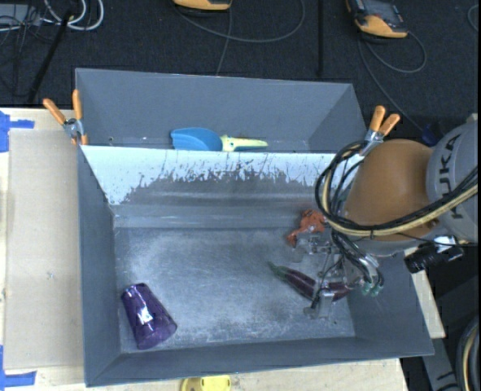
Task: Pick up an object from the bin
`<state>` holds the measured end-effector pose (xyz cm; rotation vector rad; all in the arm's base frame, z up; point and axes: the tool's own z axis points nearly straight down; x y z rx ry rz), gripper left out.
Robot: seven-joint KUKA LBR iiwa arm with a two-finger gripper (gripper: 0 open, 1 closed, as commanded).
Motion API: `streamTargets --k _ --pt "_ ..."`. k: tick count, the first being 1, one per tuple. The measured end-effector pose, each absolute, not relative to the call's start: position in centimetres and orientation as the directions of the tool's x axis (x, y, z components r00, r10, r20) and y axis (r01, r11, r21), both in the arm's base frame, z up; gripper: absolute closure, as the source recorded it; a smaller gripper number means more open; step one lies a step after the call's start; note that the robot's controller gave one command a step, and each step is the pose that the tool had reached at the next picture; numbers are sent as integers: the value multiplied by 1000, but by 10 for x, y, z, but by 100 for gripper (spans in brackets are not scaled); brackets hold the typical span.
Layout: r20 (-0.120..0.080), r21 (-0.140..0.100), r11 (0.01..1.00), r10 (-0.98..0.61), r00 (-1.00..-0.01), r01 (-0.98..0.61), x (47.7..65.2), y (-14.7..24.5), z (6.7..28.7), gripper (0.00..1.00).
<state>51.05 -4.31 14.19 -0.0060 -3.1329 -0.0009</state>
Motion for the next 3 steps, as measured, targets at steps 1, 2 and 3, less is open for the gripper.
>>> streamTargets --k 1,2,3 --pt "2 0 1000 3 -1000 3 512 -43 146 0" --pt "-5 0 1000 -18 -1000 -18 514 -67 104 0" --pt "0 1 999 41 -999 41 522 -81 88 100"
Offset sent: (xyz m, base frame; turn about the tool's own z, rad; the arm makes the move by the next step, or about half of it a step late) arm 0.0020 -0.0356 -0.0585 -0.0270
